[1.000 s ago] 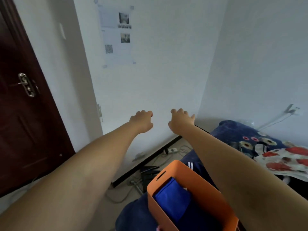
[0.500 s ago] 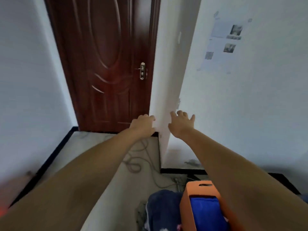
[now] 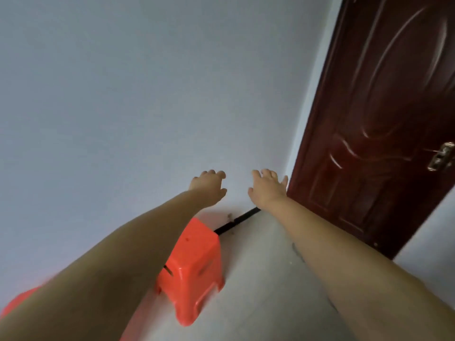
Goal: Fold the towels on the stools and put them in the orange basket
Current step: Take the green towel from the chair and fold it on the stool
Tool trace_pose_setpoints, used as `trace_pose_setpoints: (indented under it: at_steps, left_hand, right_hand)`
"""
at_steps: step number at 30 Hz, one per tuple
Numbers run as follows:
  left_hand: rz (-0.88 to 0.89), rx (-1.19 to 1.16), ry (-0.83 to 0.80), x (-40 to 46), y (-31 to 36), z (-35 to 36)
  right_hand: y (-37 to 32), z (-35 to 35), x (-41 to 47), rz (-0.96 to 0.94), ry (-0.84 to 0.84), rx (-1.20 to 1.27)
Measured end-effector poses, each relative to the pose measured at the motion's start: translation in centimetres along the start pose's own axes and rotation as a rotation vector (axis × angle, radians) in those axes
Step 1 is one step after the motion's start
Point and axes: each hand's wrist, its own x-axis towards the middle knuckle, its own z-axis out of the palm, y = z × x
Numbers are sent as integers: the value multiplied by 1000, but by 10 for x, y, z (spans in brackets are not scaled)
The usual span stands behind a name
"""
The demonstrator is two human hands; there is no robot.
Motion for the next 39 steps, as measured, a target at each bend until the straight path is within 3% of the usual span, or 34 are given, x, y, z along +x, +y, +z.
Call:
trace_pose_setpoints:
  at_steps: [10, 16, 23, 31, 39]
  left_hand:
    - [-492, 24, 112, -188, -304, -68]
    - [-818, 21, 186, -330, -433, -102]
    - [-1231, -117, 306, -492, -520, -108]
    - [-1545, -98, 462, -624, -595, -136]
    - [-1766, -88, 556, -729, -634, -135]
  right_hand:
    - [-360, 46, -35, -442, -108, 69]
    - [-549, 53, -111, -778, -135, 95]
    - [-705, 65, -207, -1152, -192, 82]
    - [-865, 68, -285, -1442, -235, 62]
    - [-973, 84, -368, -1674, -262, 21]
